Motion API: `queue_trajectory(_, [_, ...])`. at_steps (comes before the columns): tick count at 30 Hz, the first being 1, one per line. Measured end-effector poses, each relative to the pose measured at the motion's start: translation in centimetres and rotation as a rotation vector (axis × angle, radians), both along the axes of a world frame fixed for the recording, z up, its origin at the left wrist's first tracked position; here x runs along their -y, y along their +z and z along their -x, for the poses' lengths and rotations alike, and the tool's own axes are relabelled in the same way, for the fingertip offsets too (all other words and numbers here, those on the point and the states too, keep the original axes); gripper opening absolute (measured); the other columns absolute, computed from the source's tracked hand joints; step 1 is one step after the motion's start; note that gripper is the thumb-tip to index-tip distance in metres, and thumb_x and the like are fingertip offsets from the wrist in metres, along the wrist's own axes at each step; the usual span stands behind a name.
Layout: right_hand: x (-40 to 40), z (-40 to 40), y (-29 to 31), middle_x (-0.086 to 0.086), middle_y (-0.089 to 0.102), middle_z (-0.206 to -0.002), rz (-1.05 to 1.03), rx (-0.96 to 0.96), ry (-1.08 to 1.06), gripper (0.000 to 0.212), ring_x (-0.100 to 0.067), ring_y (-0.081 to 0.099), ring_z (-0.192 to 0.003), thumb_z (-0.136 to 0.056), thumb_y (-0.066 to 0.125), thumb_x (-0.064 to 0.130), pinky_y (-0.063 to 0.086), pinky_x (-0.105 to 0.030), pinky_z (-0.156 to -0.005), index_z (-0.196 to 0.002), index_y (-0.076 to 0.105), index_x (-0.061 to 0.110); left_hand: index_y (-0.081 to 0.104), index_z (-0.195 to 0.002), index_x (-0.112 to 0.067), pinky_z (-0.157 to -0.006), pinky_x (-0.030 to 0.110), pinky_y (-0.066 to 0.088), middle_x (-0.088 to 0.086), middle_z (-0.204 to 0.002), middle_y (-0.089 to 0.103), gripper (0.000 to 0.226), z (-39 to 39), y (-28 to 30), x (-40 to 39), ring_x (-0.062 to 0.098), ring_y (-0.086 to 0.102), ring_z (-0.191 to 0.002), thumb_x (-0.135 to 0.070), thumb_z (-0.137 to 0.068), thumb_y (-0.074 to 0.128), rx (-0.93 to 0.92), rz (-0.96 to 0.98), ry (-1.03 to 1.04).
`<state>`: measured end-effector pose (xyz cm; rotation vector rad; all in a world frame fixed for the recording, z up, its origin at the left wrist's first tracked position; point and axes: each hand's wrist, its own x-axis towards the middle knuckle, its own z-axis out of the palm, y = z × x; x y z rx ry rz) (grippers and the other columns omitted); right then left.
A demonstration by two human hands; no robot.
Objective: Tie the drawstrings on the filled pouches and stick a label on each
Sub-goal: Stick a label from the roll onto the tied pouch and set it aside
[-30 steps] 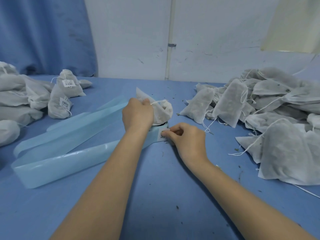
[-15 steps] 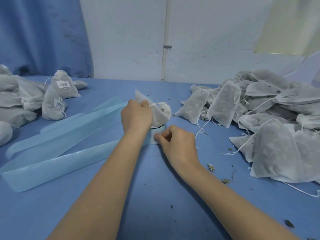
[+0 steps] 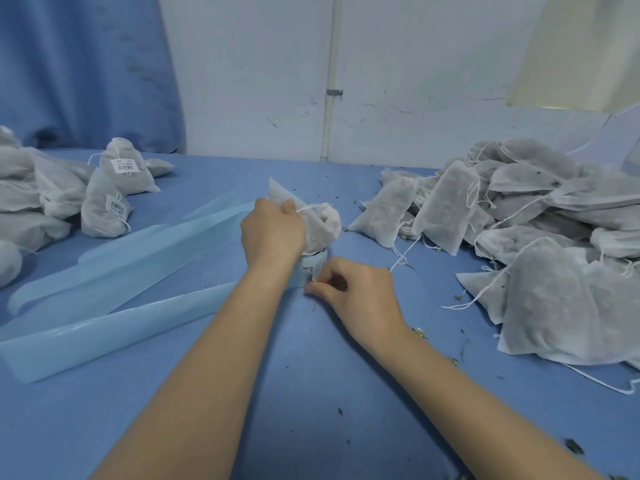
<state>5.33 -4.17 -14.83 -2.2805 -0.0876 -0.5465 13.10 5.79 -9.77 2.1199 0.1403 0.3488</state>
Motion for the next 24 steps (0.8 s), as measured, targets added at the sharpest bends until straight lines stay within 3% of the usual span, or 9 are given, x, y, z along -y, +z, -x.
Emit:
queue_trajectory(7, [0.8,0.7,0.4,-0.002,0.069,-0.071,-0.05,-0.082,0.141,0.017,-0.01,0.059,-0.066,-0.072,0.083,0.018,0.043,-0.015,-0.067,-0.068,0.067,0.012,0.051,-0.112,0.001,-0.076,0.032,0.032,0.021,-0.12,0.057,0.036,0.1,-0.1,0.0,0.035,0.049,-0.113,-0.03,-0.099,0.039,0.0,-0.011,0.001])
queue_trajectory(11, [1.0,1.7,0.8,0.013,0.048,-0.063,0.019,-0.171,0.284,0.019,0.003,0.048,-0.061,-0.07,0.085,0.029,0.033,-0.009,-0.061,-0.067,0.066,0.032,0.05,-0.114,0.001,-0.073,0.031,0.028,0.021,-0.122,0.056,0.036,0.0,-0.1,0.0,0.035,0.048,-0.115,-0.03,-0.099,0.039,0.009,-0.012,0.005])
queue_trajectory(13, [1.4,2.3,1.0,0.015,0.05,-0.072,-0.025,-0.233,0.373,0.018,0.004,0.052,-0.069,-0.073,0.082,0.031,0.036,-0.01,-0.069,-0.068,0.065,0.034,0.051,-0.114,0.001,-0.071,0.029,0.026,0.021,-0.12,0.057,0.037,-0.1,-0.2,-0.1,0.035,0.049,-0.114,-0.03,-0.099,0.039,0.007,0.008,0.006])
queue_trajectory(15, [2.0,2.8,1.3,0.009,0.06,-0.098,-0.122,-0.29,0.419,0.014,-0.001,0.059,-0.096,-0.079,0.078,0.031,0.044,-0.02,-0.089,-0.072,0.066,0.032,0.053,-0.111,0.0,-0.069,0.028,0.025,0.019,-0.116,0.059,0.036,-0.2,-0.3,-0.3,0.034,0.051,-0.109,-0.031,-0.098,0.04,0.027,0.043,0.012])
queue_trajectory(17, [2.8,3.1,1.9,0.001,0.057,-0.125,-0.163,-0.303,0.374,0.013,0.004,0.046,-0.121,-0.08,0.076,0.031,0.043,-0.017,-0.098,-0.071,0.066,0.034,0.054,-0.102,-0.004,-0.061,0.025,0.02,0.012,-0.102,0.059,0.031,0.1,-0.1,-0.4,0.03,0.051,-0.098,-0.032,-0.098,0.04,0.1,0.077,0.021])
queue_trajectory(19, [3.4,3.4,2.8,0.009,0.05,-0.136,-0.187,-0.246,0.283,0.012,0.014,0.035,-0.128,-0.079,0.075,0.035,0.041,-0.012,-0.097,-0.071,0.066,0.034,0.048,-0.09,-0.011,-0.058,0.027,0.021,0.0,-0.081,0.053,0.023,0.6,0.5,-0.4,0.023,0.047,-0.082,-0.033,-0.097,0.042,0.227,0.163,-0.001])
queue_trajectory(21, [3.9,3.8,3.7,0.014,0.044,-0.141,-0.197,-0.149,0.22,0.013,0.009,0.036,-0.131,-0.077,0.072,0.044,0.039,-0.019,-0.103,-0.075,0.067,0.032,0.047,-0.08,-0.018,-0.057,0.018,0.032,-0.01,-0.07,0.05,0.023,1.3,1.3,-0.1,0.004,0.049,-0.067,-0.035,-0.096,0.047,0.34,0.282,-0.092])
queue_trajectory(23, [4.2,4.2,4.6,0.015,0.041,-0.142,-0.182,-0.051,0.172,0.014,0.008,0.035,-0.131,-0.077,0.07,0.045,0.033,-0.022,-0.106,-0.077,0.067,0.031,0.052,-0.079,-0.026,-0.062,0.007,0.039,-0.013,-0.074,0.057,0.018,2.0,1.8,0.3,-0.003,0.054,-0.07,-0.035,-0.094,0.052,0.362,0.355,-0.246])
queue_trajectory(24, [4.4,4.3,5.0,0.016,0.04,-0.141,-0.173,-0.006,0.145,0.011,0.007,0.034,-0.131,-0.08,0.07,0.041,0.031,-0.023,-0.107,-0.077,0.067,0.031,0.056,-0.083,-0.026,-0.073,0.015,0.045,-0.012,-0.08,0.061,0.014,2.3,1.9,0.6,0.004,0.059,-0.078,-0.034,-0.094,0.053,0.335,0.366,-0.323])
